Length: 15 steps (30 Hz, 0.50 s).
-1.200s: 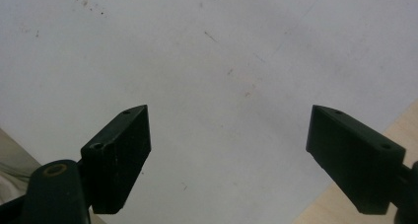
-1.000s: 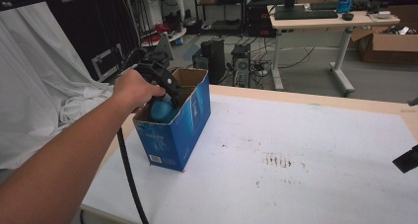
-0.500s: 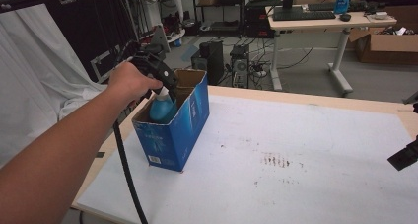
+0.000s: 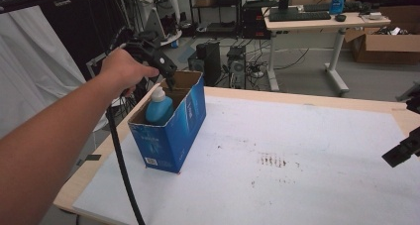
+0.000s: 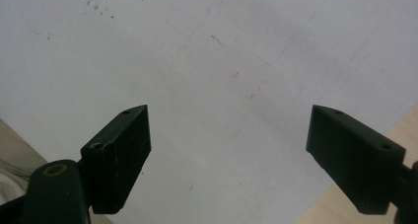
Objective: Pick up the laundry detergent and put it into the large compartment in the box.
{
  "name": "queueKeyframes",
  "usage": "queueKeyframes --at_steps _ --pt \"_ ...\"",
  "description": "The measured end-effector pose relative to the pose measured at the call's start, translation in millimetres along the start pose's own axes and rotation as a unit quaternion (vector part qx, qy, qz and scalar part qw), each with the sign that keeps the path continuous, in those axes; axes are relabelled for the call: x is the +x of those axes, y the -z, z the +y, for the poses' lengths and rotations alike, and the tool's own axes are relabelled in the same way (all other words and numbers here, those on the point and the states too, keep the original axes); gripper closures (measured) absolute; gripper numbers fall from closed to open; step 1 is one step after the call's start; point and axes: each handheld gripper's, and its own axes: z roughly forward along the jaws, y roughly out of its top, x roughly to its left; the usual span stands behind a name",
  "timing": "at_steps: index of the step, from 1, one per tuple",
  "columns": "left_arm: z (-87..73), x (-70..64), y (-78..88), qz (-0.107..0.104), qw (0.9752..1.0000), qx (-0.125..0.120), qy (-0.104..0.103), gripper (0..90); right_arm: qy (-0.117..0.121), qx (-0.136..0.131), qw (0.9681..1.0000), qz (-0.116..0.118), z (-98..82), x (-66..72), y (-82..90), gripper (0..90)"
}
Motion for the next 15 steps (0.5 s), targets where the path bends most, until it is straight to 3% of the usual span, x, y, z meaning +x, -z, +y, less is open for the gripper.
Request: queueKeyframes --at_steps 8,15 --pt "11.3 -20.7 22.8 -0.006 0.9998 0.001 -0.017 19.3 -0.001 -0.001 1.0000 -0.001 0.9 0.6 0.7 17.0" --pt "19.4 -51.5 31.7 -0.016 0.9989 0.000 -0.044 19.2 -0.003 -0.003 1.0000 0.001 1.2 0.6 0.3 17.0"
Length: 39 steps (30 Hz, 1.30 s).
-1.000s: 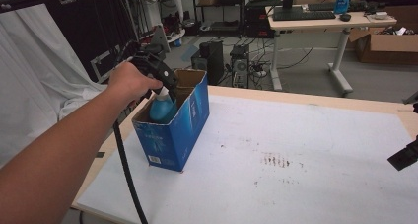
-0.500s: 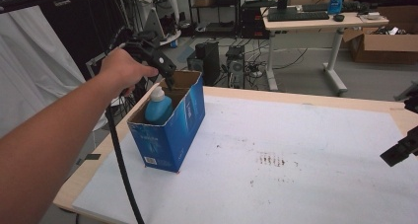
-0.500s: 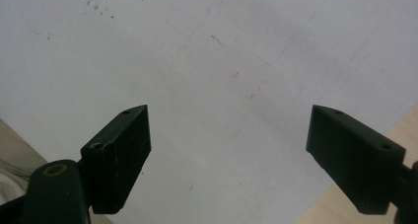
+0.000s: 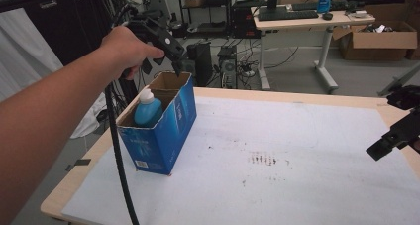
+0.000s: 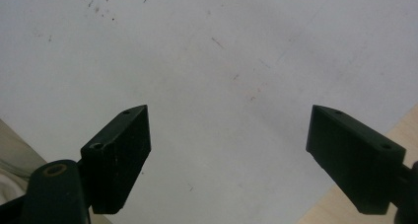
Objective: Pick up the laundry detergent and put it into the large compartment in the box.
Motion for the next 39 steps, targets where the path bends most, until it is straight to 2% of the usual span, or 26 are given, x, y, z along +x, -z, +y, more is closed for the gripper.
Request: queueKeyframes --at_steps 1,2,3,4,9,10,11,12,13,14,15,20,29,34,36,39 --pt "2.9 -11.0 -0.1 -0.002 1.0000 -0.002 -0.007 19.2 0.000 0.000 1.0000 0.000 -0.2 -0.2 0.1 16.9" --pt "4.3 -16.6 -0.1 -0.004 0.9999 -0.002 -0.012 19.2 -0.001 -0.001 1.0000 0.000 -0.4 -0.3 0.3 17.0" --pt "4.3 -16.6 -0.1 -0.004 0.9999 -0.002 -0.012 19.2 -0.001 -0.001 1.0000 0.000 -0.4 -0.3 0.3 17.0" --pt "7.2 -27.2 -0.3 -0.005 0.9997 0.001 -0.023 19.2 -0.001 -0.002 1.0000 0.001 -0.8 -0.8 0.7 16.9" --pt "13.4 -55.2 -4.4 -0.009 0.9988 0.005 -0.047 19.2 -0.001 -0.004 1.0000 0.001 -1.7 -1.7 0.9 17.0" --pt "13.4 -55.2 -4.4 -0.009 0.9988 0.005 -0.047 19.2 -0.003 -0.002 1.0000 0.001 -1.9 -1.4 0.9 16.9" --pt "15.6 -66.2 -8.0 -0.009 0.9984 0.008 -0.055 19.2 -0.003 -0.002 1.0000 0.001 -2.1 -1.6 0.6 17.0" --pt "15.6 -66.2 -8.0 -0.009 0.9984 0.008 -0.055 19.2 -0.003 -0.002 1.0000 0.002 -2.3 -1.8 0.4 16.9" --pt "17.5 -77.1 -13.0 -0.009 0.9980 0.013 -0.062 19.3 -0.002 -0.003 1.0000 0.001 -2.5 -2.4 0.2 17.0" --pt "18.3 -82.2 -15.9 -0.008 0.9978 0.016 -0.064 19.2 -0.006 -0.002 1.0000 0.002 -2.4 -2.3 0.3 17.0" --pt "18.3 -82.2 -15.9 -0.008 0.9978 0.016 -0.064 19.3 -0.006 -0.002 1.0000 0.002 -2.4 -2.3 0.3 17.0" --pt "19.3 -106.5 -32.1 -0.012 0.9973 0.020 -0.070 19.3 -0.006 -0.004 1.0000 0.002 -3.2 -2.4 1.4 16.9" --pt "17.6 -126.1 -55.5 -0.019 0.9969 0.026 -0.072 19.6 -0.005 -0.007 1.0000 0.001 -3.1 -2.6 2.0 16.9" --pt "15.3 -129.1 -67.9 -0.017 0.9969 0.030 -0.071 19.8 -0.003 -0.006 1.0000 0.001 -2.0 -3.4 1.1 16.9" --pt "14.3 -130.0 -74.4 -0.022 0.9969 0.030 -0.069 19.9 -0.004 -0.006 1.0000 0.003 -1.4 -3.7 0.0 16.9" --pt "14.3 -130.4 -77.0 -0.022 0.9970 0.030 -0.067 19.9 -0.002 -0.005 1.0000 0.003 -0.4 -5.2 -1.8 16.9"
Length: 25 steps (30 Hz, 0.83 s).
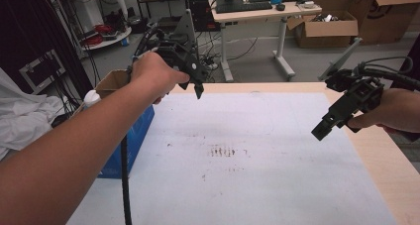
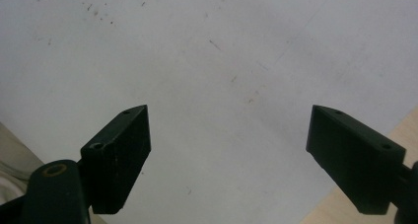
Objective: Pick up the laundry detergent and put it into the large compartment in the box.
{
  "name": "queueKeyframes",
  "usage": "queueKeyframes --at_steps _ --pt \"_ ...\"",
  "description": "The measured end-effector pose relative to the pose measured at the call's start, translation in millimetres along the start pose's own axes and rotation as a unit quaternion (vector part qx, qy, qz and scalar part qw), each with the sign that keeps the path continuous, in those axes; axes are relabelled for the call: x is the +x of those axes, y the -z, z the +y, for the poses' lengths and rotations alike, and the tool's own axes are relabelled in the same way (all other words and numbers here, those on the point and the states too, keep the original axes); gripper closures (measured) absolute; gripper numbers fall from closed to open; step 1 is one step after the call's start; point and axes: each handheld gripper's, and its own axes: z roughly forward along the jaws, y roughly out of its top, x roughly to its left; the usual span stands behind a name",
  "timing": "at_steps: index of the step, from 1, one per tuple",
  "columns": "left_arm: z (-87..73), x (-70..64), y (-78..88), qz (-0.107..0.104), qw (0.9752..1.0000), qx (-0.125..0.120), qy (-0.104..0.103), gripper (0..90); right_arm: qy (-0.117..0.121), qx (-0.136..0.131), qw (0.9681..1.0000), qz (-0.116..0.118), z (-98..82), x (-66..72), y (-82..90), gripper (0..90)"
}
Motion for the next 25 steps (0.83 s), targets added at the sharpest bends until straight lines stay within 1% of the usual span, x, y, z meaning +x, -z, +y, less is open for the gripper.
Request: queueKeyframes --at_steps 1,2,7,9,14,25 --pt "0.6 0.6 -0.9 0.000 1.0000 0.002 -0.002 19.9 0.000 0.000 1.0000 0.000 0.0 0.0 0.0 16.9" --pt "1.4 0.9 -3.1 0.000 1.0000 0.001 0.003 20.0 -0.001 0.001 1.0000 0.001 0.8 -0.6 -1.1 16.9" --pt "2.6 1.8 -7.3 0.001 1.0000 0.007 0.000 20.1 -0.001 0.003 1.0000 0.003 2.7 -1.5 -3.4 16.9" --pt "2.9 2.2 -7.9 0.000 1.0000 0.006 0.002 20.2 -0.001 0.003 1.0000 0.003 3.3 -1.9 -4.1 16.9" --pt "2.8 3.1 -8.0 0.000 1.0000 0.007 0.000 20.4 0.002 0.004 1.0000 0.003 4.3 -1.6 -4.6 16.9" --pt "1.9 5.6 -7.0 -0.002 1.0000 0.005 0.003 20.6 0.002 0.002 1.0000 0.002 4.6 0.1 -2.7 16.9"
